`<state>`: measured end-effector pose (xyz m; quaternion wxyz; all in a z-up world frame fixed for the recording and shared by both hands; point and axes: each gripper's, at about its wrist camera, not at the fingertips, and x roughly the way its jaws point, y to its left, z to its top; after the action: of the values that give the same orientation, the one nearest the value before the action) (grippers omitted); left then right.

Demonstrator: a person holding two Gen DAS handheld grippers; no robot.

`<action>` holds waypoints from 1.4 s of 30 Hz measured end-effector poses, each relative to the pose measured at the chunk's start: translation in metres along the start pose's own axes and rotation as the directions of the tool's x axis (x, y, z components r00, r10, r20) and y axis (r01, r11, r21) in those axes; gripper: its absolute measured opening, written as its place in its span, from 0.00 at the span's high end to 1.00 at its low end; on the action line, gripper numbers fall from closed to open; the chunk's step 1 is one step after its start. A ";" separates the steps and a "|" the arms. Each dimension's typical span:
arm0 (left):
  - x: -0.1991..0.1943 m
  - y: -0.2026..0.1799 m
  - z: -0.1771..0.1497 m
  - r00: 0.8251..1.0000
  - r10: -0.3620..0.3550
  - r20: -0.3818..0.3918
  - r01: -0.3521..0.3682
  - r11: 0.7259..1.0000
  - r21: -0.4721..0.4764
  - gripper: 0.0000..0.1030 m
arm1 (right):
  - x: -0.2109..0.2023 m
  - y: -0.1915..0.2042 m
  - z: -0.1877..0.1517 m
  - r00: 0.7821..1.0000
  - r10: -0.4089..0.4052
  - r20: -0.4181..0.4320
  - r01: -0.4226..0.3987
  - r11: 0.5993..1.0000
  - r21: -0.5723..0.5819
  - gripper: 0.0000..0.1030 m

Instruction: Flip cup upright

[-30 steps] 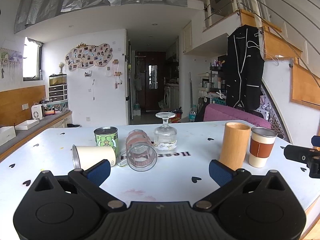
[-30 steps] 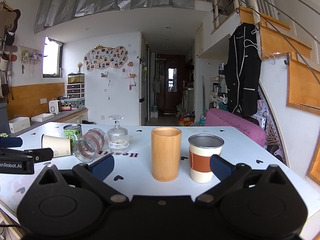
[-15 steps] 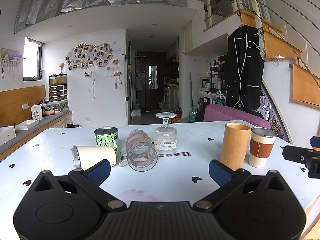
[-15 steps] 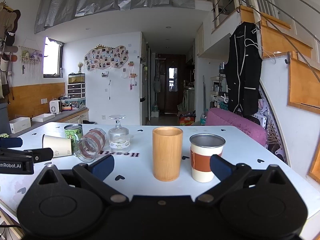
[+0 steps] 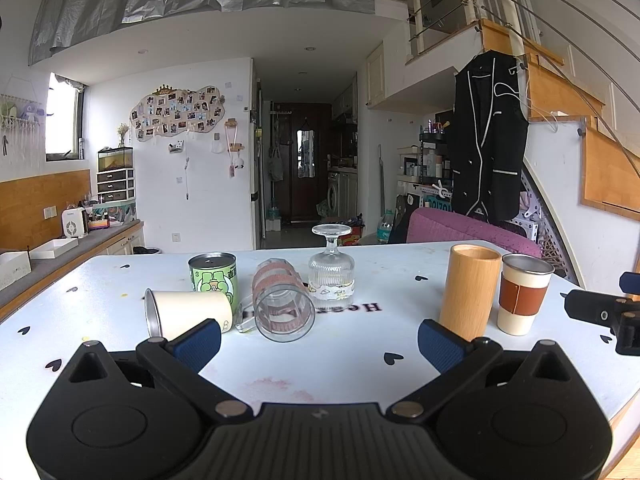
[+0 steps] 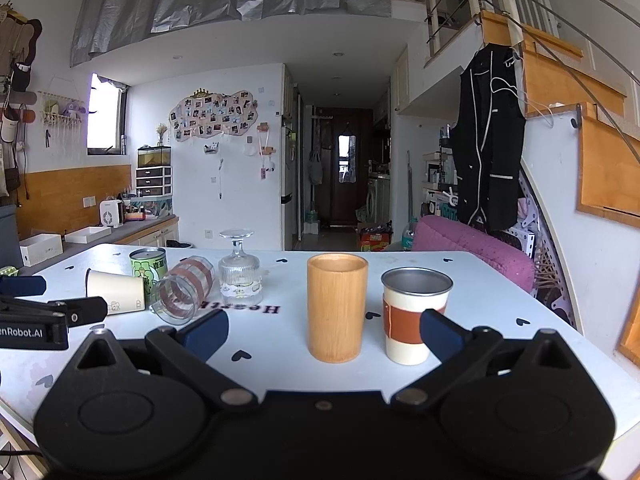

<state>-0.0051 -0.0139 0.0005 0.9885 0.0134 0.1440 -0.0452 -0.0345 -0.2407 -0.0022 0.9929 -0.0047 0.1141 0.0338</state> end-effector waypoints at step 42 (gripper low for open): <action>0.000 0.000 0.000 1.000 0.000 0.000 0.000 1.000 0.000 0.00 | -0.003 -0.005 0.000 1.000 -0.010 0.004 0.010 1.000 0.008 0.00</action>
<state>-0.0049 -0.0138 0.0005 0.9884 0.0135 0.1442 -0.0454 -0.0370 -0.2461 -0.0019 0.9933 -0.0014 0.1122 0.0285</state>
